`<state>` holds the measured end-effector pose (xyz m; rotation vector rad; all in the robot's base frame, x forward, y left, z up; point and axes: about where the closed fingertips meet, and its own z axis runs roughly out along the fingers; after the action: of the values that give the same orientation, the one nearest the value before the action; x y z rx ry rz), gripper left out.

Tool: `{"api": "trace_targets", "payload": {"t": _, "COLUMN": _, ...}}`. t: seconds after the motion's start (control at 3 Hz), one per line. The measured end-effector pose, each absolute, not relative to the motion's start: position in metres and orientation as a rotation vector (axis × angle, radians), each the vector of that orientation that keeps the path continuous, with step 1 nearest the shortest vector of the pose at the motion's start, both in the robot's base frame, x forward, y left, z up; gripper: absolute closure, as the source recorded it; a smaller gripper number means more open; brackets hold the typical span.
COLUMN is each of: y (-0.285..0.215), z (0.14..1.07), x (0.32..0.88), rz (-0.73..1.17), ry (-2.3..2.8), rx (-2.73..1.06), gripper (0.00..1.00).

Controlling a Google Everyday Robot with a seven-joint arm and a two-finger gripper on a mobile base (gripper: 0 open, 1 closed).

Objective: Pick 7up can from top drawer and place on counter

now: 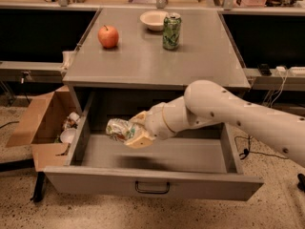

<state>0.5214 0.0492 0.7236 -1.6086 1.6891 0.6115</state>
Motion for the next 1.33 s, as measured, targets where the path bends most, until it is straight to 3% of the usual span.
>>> {"api": "trace_targets", "payload": {"t": 1.33, "y": -0.019, "z": 0.808, "x": 0.531, "rz": 0.48, "ry": 1.646, "rx": -1.462, "gripper": 1.0}}
